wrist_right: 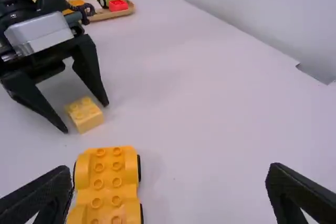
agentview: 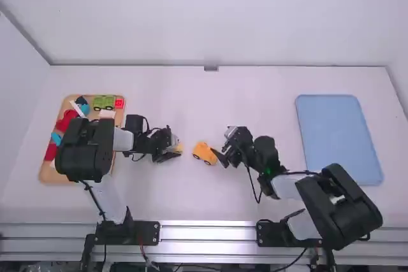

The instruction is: Assemble lego blocks to make yellow taxi

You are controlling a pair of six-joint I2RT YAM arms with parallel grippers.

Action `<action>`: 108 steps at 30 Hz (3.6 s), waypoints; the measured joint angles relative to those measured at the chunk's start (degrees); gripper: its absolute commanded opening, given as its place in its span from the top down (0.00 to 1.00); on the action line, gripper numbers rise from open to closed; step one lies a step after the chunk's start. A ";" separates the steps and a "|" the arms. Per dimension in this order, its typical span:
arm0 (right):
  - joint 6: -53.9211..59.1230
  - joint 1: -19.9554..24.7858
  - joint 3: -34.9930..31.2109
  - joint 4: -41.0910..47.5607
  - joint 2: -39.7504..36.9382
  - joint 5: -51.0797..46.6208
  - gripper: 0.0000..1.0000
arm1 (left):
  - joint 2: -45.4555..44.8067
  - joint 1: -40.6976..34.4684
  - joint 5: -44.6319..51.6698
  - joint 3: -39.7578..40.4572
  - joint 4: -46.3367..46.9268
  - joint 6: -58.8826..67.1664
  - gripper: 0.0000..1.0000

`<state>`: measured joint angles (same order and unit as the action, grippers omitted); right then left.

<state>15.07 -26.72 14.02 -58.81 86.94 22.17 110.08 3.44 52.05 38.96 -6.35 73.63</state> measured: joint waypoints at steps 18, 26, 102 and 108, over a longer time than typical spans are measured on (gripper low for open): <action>0.04 1.60 0.74 0.31 0.00 0.17 0.02 | -0.50 0.57 -0.48 0.11 1.97 1.22 0.43; -0.02 1.60 0.74 0.31 0.00 0.13 0.02 | -0.59 0.57 -0.66 0.15 2.58 1.29 0.51; -1.51 -5.73 4.79 -21.90 34.82 -5.88 0.02 | -13.77 -10.01 -1.16 25.55 26.58 -3.58 0.81; 3.26 -5.73 5.95 -22.29 35.30 -4.96 0.01 | -13.77 -10.03 -4.48 25.97 21.03 -5.90 0.90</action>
<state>18.33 -32.45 19.97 -81.10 122.23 17.21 96.31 -6.59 47.57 64.93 14.68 67.72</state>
